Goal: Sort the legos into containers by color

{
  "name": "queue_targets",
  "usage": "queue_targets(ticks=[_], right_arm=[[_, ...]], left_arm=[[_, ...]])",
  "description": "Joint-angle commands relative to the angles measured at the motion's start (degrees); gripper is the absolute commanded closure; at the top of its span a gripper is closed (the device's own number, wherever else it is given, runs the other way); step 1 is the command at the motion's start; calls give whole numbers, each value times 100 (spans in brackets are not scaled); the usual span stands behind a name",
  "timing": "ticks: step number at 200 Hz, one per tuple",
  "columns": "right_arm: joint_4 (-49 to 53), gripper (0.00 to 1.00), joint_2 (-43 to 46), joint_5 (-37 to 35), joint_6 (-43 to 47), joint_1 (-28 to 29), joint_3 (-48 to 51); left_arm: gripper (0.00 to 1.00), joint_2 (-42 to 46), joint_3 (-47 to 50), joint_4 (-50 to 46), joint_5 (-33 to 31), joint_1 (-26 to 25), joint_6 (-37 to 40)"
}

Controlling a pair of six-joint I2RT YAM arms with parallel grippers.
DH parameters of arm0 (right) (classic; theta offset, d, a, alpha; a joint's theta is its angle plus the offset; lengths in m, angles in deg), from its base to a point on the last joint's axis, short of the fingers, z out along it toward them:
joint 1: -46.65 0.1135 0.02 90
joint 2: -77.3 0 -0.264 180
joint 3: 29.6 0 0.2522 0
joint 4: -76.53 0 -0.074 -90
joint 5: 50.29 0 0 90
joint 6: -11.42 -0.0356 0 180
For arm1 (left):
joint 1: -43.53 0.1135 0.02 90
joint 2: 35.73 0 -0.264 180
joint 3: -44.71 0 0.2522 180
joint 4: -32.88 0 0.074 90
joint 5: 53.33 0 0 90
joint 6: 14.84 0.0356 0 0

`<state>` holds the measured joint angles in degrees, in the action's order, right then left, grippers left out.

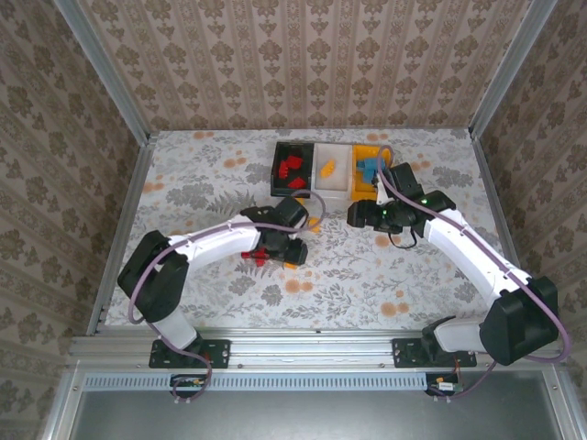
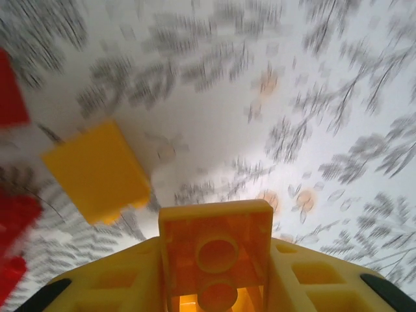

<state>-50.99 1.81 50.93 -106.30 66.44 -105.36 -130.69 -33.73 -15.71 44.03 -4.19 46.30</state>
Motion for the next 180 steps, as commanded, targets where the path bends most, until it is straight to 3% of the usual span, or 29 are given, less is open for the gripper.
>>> queue_targets(ticks=[1,35,72,121,140,180], right_arm=[[-36,27,185,44,-103,7,188],[-72,27,412,67,-229,8,526],[-108,27,727,95,-386,30,943],[-84,26,1056,152,-476,56,1354],[-42,26,1096,161,-442,56,1430],[-55,24,1011,161,-361,53,1427]], left_arm=[[62,75,-800,-466,275,496,543],[62,-603,-2773,-1233,583,1153,1140],[62,-2074,-5419,-1940,881,1426,1492],[61,-4288,-8182,-2157,1612,1607,1040],[61,-4833,-8685,-1918,2063,1633,761],[58,-5115,-8315,-858,2864,1661,68]])
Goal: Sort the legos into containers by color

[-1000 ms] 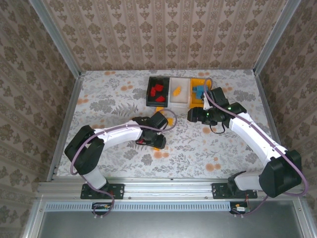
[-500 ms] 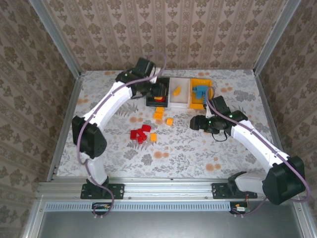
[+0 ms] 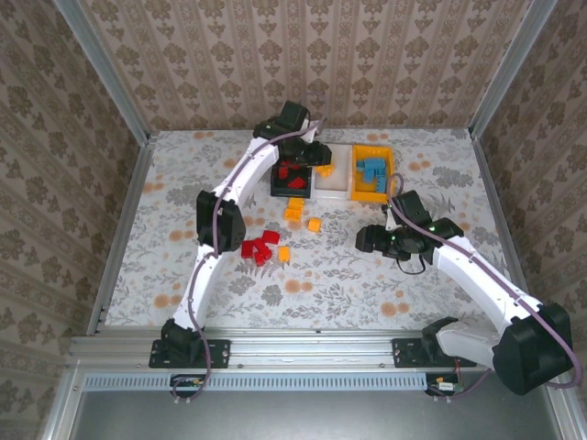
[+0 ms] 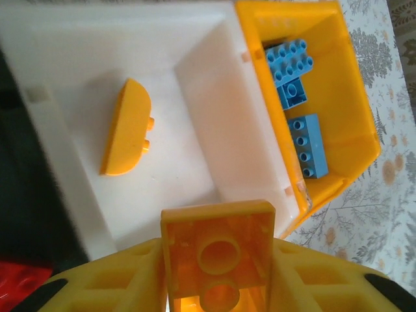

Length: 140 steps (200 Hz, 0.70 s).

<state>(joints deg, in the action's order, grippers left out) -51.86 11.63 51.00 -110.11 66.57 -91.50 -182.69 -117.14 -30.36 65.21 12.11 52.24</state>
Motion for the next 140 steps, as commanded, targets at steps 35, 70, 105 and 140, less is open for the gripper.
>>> queue_targets(ticks=[35,70,105,140], right_arm=[[-65,20,-69,217,2,41,49],[-104,20,-86,232,-35,51,65],[-134,20,-234,225,-38,120,-8],[-162,20,-888,-12,30,523,-452]], left_arm=[[37,86,26,553,630,39,-496],[32,285,81,487,575,72,-396],[31,1066,783,473,417,83,-99],[29,2710,2852,769,-188,109,323]])
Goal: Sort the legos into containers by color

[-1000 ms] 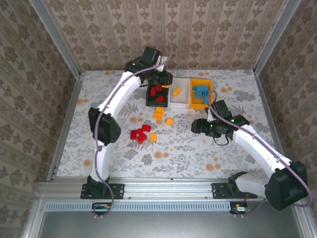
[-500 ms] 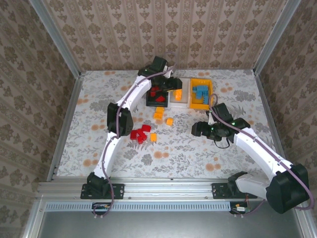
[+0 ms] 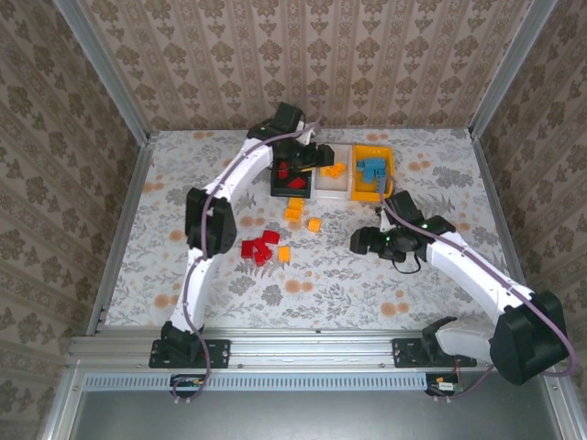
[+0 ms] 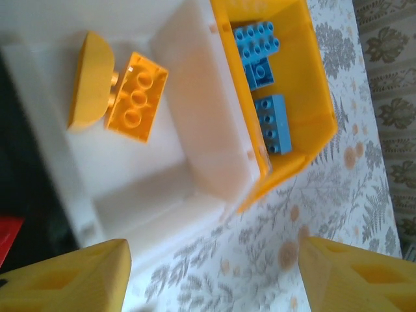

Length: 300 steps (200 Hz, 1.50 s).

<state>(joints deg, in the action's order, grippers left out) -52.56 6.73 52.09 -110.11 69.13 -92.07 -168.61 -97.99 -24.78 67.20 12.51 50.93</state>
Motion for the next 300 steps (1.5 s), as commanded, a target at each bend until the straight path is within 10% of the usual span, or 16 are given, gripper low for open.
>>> queue_targets(ticks=[1,57,114,300], right_arm=[[-93,20,-424,-126,36,280,-412],[87,19,-2653,-667,292,1127,-2281],[497,20,-4391,-1488,270,1250,-3879],[357,64,-4600,-1666,246,1250,-4016]], left_arm=[[30,1349,1027,240,-406,70,463],[27,4409,5126,1121,-980,455,321],[26,6658,7172,784,-1456,463,169],[25,7795,8231,624,-1332,800,-23]])
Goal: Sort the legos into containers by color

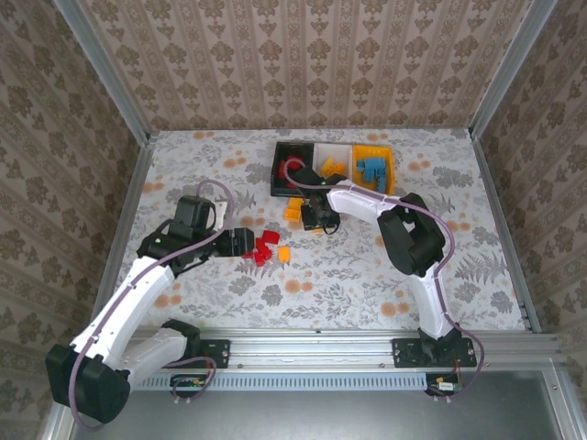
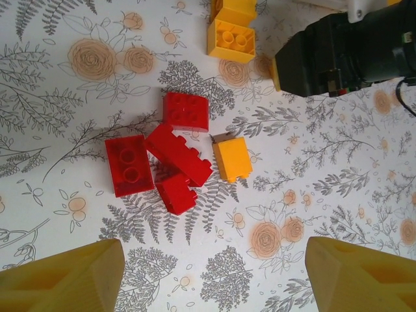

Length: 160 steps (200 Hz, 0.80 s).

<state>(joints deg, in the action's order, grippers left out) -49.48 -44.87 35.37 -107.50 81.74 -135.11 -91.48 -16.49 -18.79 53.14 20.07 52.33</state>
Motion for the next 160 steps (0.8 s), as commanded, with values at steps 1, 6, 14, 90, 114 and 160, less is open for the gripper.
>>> queue_targets(ticks=[1,6,14,90,114,160], right_arm=[[43,64,579,13,-15,-11,301],[25,65,708,50,-26,-11,374],[-12,66,937,98,-53,-11,498],[335,66,2694,-361,498,-174,299],[188,66,2598,-658,835,-454,-106],[-815,66,1638,-843,1125,-1028,-528]], left_arm=[[25,73,83,27,79,44,-166],[25,68,93,42,92,44,-185],[25,59,120,68,118,37,-216],[25,81,553,402,225,-170,-586],[24,57,699,596,208,-224,-769],[23,-40,814,714,164,-608,-908]])
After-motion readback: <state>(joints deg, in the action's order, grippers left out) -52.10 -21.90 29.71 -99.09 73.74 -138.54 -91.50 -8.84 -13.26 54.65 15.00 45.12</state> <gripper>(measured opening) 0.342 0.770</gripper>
